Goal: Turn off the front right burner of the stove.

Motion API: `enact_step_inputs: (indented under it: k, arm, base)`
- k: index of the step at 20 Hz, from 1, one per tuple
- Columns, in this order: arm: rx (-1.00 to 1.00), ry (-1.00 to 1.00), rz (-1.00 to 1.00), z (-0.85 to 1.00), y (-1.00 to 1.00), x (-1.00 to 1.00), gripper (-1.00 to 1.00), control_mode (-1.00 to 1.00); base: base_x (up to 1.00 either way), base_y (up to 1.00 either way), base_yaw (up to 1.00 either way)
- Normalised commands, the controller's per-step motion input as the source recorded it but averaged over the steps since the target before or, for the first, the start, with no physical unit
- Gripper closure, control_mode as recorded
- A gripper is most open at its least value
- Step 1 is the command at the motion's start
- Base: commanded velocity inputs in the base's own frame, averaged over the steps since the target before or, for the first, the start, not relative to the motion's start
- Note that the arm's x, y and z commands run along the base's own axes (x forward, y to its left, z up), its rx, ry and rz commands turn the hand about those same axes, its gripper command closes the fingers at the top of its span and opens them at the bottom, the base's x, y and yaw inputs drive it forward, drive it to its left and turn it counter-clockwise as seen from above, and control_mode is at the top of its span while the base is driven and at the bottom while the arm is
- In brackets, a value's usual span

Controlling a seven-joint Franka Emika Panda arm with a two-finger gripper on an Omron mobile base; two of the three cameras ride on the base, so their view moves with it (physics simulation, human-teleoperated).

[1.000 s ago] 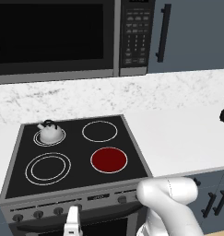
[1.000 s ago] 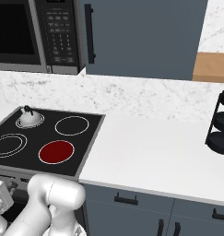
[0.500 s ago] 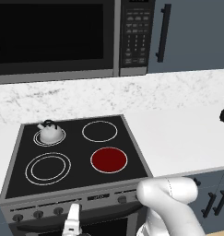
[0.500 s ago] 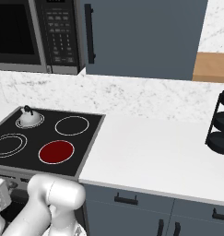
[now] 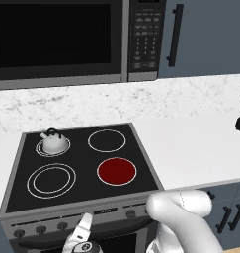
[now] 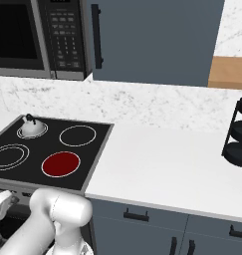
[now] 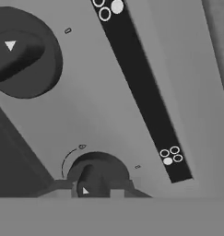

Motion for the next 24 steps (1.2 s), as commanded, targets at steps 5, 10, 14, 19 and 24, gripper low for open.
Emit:
enact_step_inputs:
  k: [5,10,14,19,24]
  arm:
    - [0.45,0.12,-0.09,0.31,-0.1,0.0,1.0,-1.0]
    - [0.48,0.12,-0.12,0.31,-0.14,0.0,1.0,-1.0]
    - [0.5,0.11,-0.13,0.3,-0.16,0.0,1.0,-1.0]
    - [0.47,0.1,-0.14,0.28,-0.12,0.0,1.0,-1.0]
    - [0.46,0.1,-0.16,0.23,-0.07,0.0,1.0,-1.0]
  base:
    - [0.0,0.0,0.0]
    - [0.0,0.0,0.0]
    - [0.0,0.0,0.0]
    - [0.0,0.0,0.0]
    - [0.0,0.0,0.0]
